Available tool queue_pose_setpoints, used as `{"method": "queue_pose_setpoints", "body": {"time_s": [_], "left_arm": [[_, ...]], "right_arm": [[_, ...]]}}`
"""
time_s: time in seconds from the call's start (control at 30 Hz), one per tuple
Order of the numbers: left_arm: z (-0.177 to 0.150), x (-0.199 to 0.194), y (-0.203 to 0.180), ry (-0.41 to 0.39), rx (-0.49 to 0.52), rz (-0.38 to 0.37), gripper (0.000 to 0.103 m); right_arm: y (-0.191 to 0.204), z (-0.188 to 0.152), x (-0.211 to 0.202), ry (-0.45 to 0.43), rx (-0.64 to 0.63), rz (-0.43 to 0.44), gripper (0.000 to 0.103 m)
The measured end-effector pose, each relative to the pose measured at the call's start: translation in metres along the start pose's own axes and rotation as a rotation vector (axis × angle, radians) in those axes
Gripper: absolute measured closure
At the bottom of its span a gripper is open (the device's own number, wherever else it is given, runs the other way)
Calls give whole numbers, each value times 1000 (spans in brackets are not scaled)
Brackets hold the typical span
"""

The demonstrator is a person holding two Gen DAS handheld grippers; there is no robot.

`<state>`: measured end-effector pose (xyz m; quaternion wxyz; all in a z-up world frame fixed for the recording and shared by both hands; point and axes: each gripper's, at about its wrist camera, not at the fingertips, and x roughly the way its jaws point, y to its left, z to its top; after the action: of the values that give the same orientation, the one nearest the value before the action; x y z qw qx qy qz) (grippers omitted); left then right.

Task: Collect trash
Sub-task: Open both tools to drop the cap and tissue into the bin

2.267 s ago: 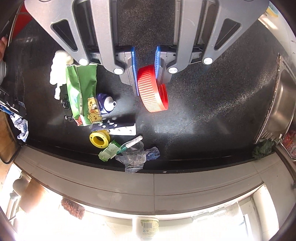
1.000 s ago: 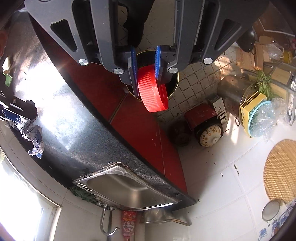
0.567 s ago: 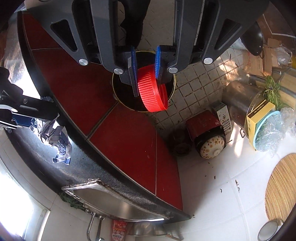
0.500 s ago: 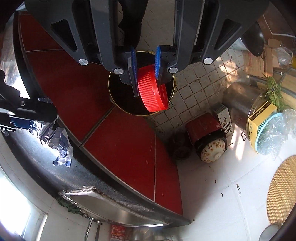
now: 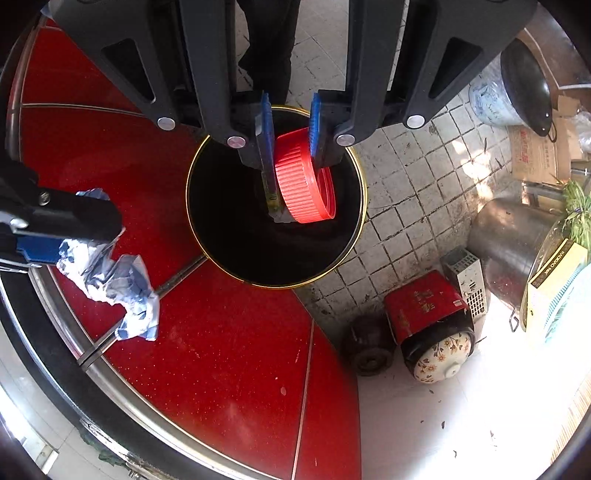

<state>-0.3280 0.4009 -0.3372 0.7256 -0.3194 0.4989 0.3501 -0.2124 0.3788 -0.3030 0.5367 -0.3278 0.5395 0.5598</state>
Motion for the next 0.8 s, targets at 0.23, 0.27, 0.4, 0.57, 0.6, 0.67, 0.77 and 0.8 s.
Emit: {"method": "queue_pose_setpoints", "body": {"time_s": [0.23, 0.27, 0.4, 0.57, 0.6, 0.67, 0.77, 0.8], "left_arm": [[4, 9, 1, 9, -3, -22, 87], [6, 11, 2, 12, -8, -23, 77], [6, 6, 5, -22, -22, -9, 28], [1, 1, 8, -14, -19, -1, 28], [0, -2, 9, -14, -21, 3, 28], [0, -8, 10, -16, -29, 9, 27], [1, -19, 10, -22, -35, 17, 23], [2, -24, 8, -26, -30, 19, 22]], "right_arm": [[-5, 6, 6, -8, 32, 5, 55], [-6, 7, 7, -4, 38, 12, 51], [-10, 10, 3, -13, 58, 31, 27], [-8, 9, -8, -25, 45, 41, 27], [-6, 10, -11, -30, 42, 45, 27], [-3, 10, -16, -39, 36, 45, 26], [-2, 6, -31, -61, 44, 46, 25], [-2, 6, -36, -64, 51, 46, 24]]}}
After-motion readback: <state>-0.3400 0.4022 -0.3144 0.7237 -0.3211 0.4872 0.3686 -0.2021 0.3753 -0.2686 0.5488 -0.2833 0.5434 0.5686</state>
